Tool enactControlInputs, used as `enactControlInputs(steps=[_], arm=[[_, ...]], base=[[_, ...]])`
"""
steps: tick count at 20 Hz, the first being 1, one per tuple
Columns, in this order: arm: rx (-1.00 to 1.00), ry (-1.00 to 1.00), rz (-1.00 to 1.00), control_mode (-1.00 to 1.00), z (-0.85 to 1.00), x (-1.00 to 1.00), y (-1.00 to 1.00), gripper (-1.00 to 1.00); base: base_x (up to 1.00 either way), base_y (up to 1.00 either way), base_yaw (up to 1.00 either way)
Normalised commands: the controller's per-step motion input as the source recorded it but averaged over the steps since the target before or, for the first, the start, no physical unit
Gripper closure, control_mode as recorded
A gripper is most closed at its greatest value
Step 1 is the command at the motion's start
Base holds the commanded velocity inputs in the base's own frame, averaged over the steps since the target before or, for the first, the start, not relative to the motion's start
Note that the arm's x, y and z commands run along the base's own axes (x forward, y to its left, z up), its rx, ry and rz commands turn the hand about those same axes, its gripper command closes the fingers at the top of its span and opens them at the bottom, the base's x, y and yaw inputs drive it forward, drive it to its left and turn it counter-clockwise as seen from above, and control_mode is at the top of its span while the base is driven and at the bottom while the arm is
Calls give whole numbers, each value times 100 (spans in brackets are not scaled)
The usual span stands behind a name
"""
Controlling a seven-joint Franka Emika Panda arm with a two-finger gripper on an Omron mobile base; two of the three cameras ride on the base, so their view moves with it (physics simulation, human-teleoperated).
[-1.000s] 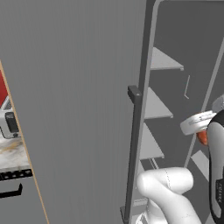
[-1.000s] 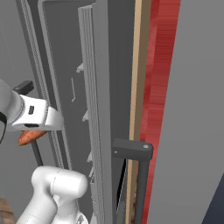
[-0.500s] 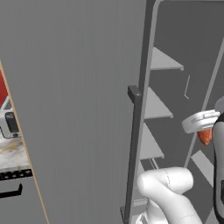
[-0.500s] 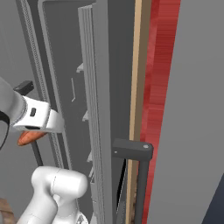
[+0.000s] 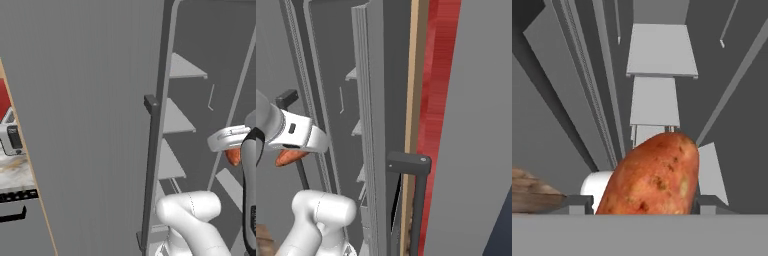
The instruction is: Take the sweet potato, lemon, and tangerine from the freezer and place them in the bowl on the counter.
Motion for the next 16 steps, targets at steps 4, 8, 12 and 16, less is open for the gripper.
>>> enactControlInputs(steps=[4,8,12,16], arm=[[0,0,0,100,0,0,0,100],[0,0,0,100,0,0,0,100],[0,0,0,100,0,0,0,100],[0,0,0,100,0,0,0,100]], base=[[-96,22,0],[-80,86,0],[-34,100,0],[-6,100,0]])
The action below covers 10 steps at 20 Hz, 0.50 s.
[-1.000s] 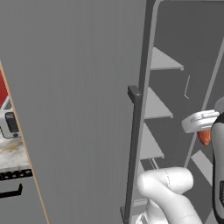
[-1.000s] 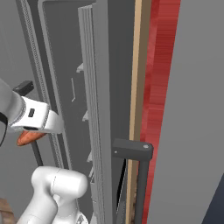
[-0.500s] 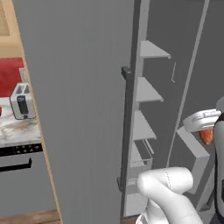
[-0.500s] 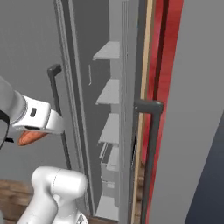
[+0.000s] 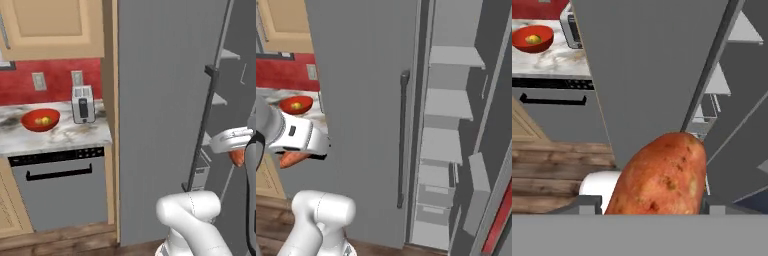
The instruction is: Take the sweet potato, lemon, and tangerine from the freezer and place them in the bowl on the counter.
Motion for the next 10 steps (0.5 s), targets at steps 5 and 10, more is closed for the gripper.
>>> enactControlInputs(steps=[5,10], arm=[[0,0,0,100,0,0,0,100],[0,0,0,100,0,0,0,100]], base=[[0,100,0],[7,100,0]])
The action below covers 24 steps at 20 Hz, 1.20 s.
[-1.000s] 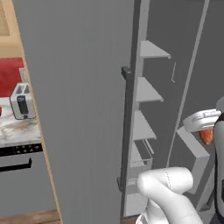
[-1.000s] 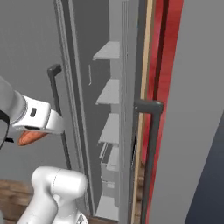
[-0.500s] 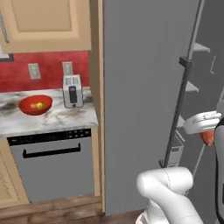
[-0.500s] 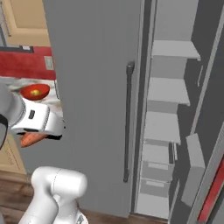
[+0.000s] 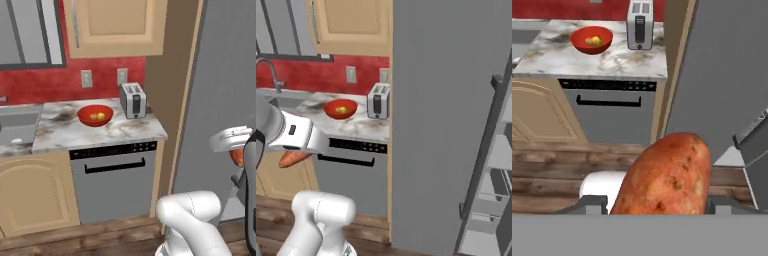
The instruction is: Take the sweet potato, lemon, and tangerine from the freezer and place them in the bowl on the counter.
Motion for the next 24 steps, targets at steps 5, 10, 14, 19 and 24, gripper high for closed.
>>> enactControlInputs(steps=[5,10,14,19,24], arm=[[0,0,0,100,0,0,0,100],[0,0,0,100,0,0,0,100],[0,0,0,100,0,0,0,100],[0,0,0,100,0,0,0,100],[0,0,0,100,0,0,0,100]], base=[[34,100,0],[45,83,-1],[58,20,-1],[59,-10,0],[67,-17,0]])
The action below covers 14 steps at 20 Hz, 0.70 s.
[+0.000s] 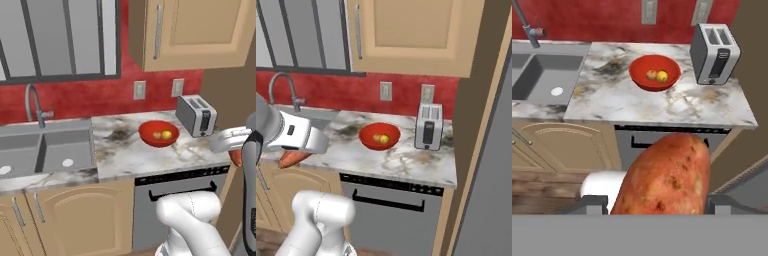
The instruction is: Take the sweet potato, lemon, and tangerine from the freezer and place them in the bowl on the counter.
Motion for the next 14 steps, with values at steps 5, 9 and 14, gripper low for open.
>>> enactControlInputs(steps=[5,9,14], arm=[[0,0,0,100,0,0,0,100],[0,0,0,100,0,0,0,100],[0,0,0,100,0,0,0,100]], base=[[55,-23,0],[38,-19,0],[41,-8,0]])
